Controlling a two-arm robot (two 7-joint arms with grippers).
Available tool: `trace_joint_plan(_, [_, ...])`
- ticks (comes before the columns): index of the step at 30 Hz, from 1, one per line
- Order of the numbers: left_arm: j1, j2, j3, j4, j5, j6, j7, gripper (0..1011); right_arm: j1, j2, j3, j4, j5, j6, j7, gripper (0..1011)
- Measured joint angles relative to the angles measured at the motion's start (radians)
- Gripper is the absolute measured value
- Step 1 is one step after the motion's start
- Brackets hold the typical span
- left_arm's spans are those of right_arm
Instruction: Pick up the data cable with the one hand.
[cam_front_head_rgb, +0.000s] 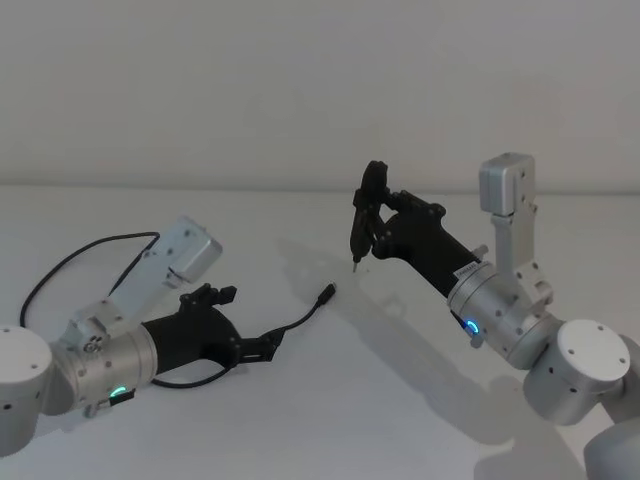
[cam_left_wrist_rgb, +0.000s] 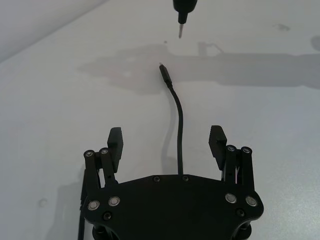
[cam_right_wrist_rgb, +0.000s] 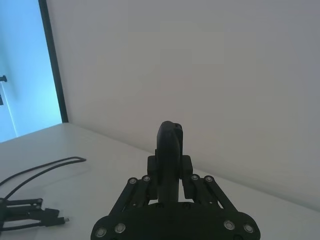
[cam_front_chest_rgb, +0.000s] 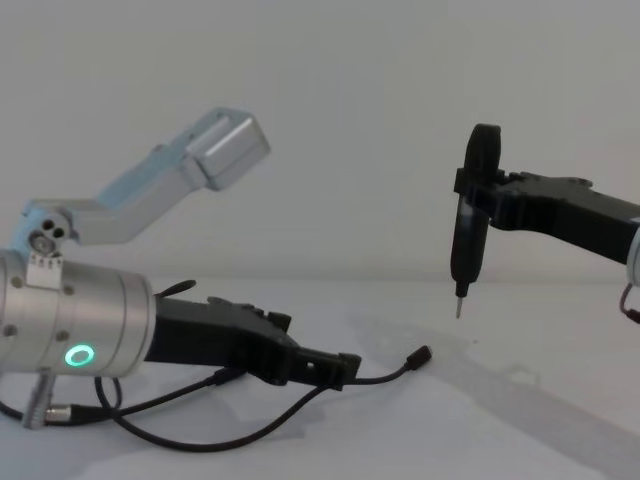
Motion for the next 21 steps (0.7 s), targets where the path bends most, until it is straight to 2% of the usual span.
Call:
trace_joint_plan(10, [-0.030,-0.024,0.026,0.043,0.020,0.011,-0.022,1001,0.011,0.002,-0.010,0.018,0.003,-0.010,0.016,275])
trace_joint_plan(21, [-0.044,-0.028,0.044,0.062,0.050,0.027,-0.030,1001,0.016,0.000,-0.014,0.034,0.009,-0.029,0.028,274])
